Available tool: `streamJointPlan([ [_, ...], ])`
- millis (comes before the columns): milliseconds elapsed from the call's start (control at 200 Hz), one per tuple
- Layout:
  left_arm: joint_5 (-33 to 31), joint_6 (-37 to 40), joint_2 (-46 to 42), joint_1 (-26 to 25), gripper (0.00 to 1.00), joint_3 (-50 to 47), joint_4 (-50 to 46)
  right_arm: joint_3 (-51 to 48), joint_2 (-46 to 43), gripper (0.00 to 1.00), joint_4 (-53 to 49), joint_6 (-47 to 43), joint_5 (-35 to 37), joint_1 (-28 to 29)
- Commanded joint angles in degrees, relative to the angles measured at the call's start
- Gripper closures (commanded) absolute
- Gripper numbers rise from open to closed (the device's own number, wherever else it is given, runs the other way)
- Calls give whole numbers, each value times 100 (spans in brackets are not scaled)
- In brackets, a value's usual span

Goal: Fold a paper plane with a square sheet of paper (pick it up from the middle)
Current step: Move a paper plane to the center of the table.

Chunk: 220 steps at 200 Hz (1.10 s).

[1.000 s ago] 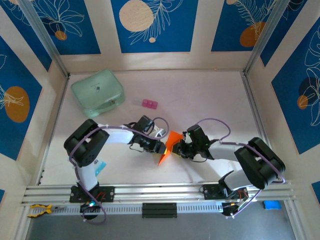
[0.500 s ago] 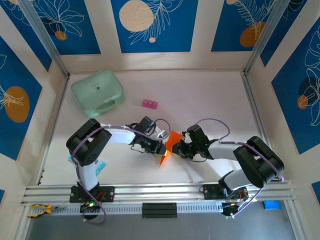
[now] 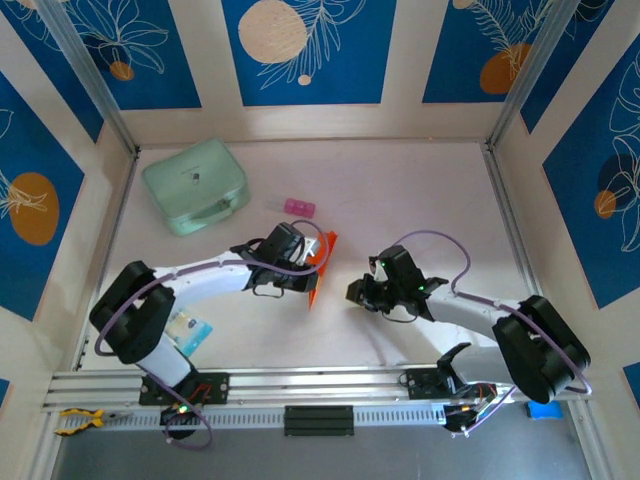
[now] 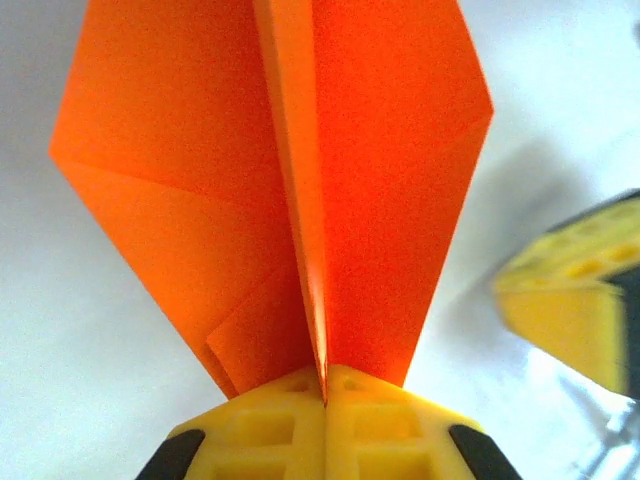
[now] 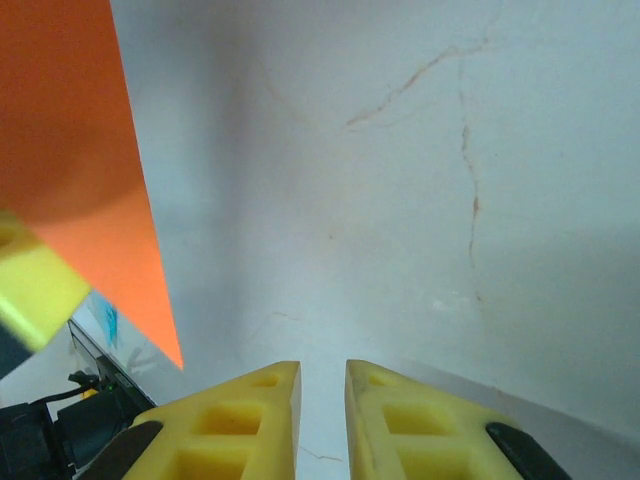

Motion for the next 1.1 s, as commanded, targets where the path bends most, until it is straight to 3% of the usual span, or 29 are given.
streamJointPlan([
  [0,-1381,-74,12,-84,100,223,-985,147,-100,79,-377,-82,142,41],
  [680,-1386,-511,618,-249,97,356,-1096,197,226,79,-87,13,105,164],
  [1095,-1392,-476,603,-310,86,447,-1166,251,564,79,141,27,-35,221],
])
